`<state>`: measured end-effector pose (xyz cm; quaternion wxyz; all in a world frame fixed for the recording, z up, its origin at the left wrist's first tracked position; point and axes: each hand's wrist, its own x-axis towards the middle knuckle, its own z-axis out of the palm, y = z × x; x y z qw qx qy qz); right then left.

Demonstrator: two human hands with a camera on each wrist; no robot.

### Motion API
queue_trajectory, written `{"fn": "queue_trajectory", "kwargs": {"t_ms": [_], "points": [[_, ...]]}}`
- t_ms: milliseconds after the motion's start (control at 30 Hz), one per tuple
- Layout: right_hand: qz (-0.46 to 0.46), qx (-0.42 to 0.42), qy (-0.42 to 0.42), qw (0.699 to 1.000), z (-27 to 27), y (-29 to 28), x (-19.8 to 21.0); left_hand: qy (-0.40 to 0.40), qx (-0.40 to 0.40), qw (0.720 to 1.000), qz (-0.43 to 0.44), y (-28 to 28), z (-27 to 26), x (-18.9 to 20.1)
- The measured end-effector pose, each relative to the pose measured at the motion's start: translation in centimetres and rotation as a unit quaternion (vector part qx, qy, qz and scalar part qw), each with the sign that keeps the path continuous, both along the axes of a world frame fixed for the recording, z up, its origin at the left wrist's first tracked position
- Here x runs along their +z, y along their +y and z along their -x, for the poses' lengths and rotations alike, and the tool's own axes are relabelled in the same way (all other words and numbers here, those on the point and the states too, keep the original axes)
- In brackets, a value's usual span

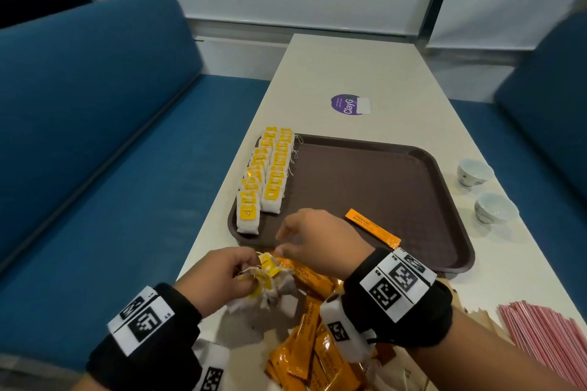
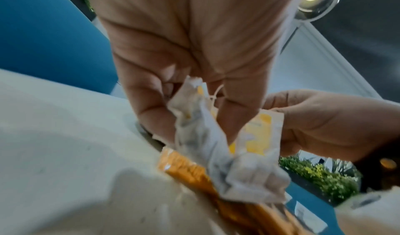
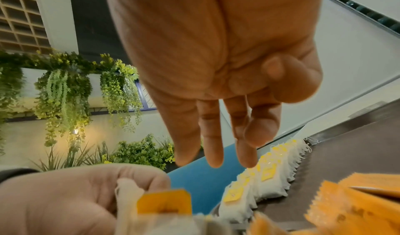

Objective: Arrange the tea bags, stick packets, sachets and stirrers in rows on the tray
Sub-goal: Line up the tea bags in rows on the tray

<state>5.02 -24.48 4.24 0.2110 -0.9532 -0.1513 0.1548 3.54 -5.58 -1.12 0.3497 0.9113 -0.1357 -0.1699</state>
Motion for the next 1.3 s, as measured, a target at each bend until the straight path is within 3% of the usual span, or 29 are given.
{"fn": "queue_trajectory", "kwargs": {"t_ms": [167,267,400,533,633,667,800,967,1100,1167,1300], "points": [[-0.191,-0.064,0.075,0.977,0.2,0.3,0.6,0.005,0.027,0.986,0.164,0.2,-0.6,2.1],[-0.339,-0.091,0.163,0.922,0.7,0.6,0.9,0.019,0.044,0.962,0.269,-0.9,-0.9,3.3],[-0.496,-0.153,0.165,0.839,0.5,0.9,1.2,0.041,0.132,0.918,0.371,-3.0,-1.5,3.6],[-0.511,-0.205,0.087,0.83,0.4,1.4,0.9,0.139,0.213,0.825,0.505,-5.0,-1.7,3.7],[-0.477,-0.226,0.018,0.849,0.1,1.8,0.2,0.235,0.241,0.7,0.63,-5.8,-1.2,4.0],[-0.457,-0.225,0.002,0.86,0.1,2.0,0.1,0.263,0.247,0.67,0.649,-5.9,-1.0,4.1],[-0.362,-0.191,-0.065,0.91,0.4,2.6,-0.6,0.338,0.261,0.603,0.674,-6.7,-0.3,3.3],[-0.258,-0.118,-0.128,0.95,0.7,2.7,-1.5,0.347,0.276,0.566,0.696,-7.2,-0.6,2.3],[-0.161,-0.043,-0.155,0.974,0.8,2.0,-1.2,0.338,0.259,0.578,0.696,-6.7,-0.9,2.1],[-0.17,-0.041,-0.133,0.976,0.9,1.6,-0.8,0.346,0.239,0.58,0.698,-6.4,-0.9,2.0],[-0.304,-0.092,-0.077,0.945,1.1,0.9,-0.4,0.328,0.251,0.583,0.7,-5.8,-1.1,1.5]]}}
